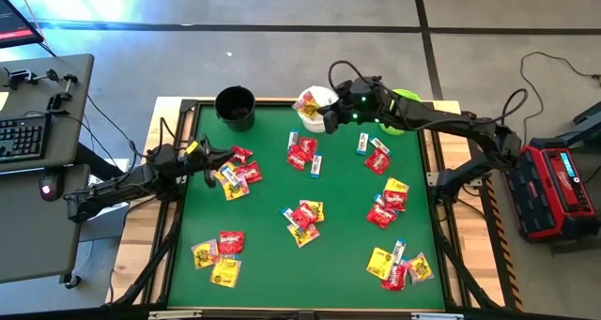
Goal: Sort candy by brand, put in halloween buckets
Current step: Put the yellow candy into the white bucket
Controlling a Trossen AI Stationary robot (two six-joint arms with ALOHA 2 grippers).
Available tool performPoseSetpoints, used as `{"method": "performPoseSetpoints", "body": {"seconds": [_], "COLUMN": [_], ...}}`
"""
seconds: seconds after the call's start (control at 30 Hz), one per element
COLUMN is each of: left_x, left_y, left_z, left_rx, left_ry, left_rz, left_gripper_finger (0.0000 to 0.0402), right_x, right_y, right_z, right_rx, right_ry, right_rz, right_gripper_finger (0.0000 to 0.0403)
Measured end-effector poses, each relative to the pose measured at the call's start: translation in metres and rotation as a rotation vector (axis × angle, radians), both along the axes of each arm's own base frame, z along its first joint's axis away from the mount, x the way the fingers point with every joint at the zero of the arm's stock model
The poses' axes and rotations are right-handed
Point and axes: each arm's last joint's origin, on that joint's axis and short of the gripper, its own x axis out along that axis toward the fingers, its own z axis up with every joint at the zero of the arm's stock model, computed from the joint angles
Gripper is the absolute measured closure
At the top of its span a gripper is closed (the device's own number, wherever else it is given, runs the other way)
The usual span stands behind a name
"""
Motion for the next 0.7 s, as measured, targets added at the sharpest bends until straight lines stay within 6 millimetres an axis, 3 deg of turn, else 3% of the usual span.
{"method": "performPoseSetpoints", "body": {"seconds": [0.43,0.7], "left_x": [-0.0005,-0.0019], "left_y": [0.0012,0.0042], "left_z": [0.0002,0.0012], "left_rx": [-0.03,-0.092], "left_ry": [-0.014,-0.053], "left_rz": [0.044,0.157], "left_gripper_finger": [0.0401,0.0401], "right_x": [0.0025,0.0032], "right_y": [-0.0009,0.0006], "right_z": [0.0033,0.0033], "right_rx": [0.061,0.051], "right_ry": [-0.07,-0.067], "right_rz": [0.01,-0.006], "right_gripper_finger": [0.0403,0.0403]}}
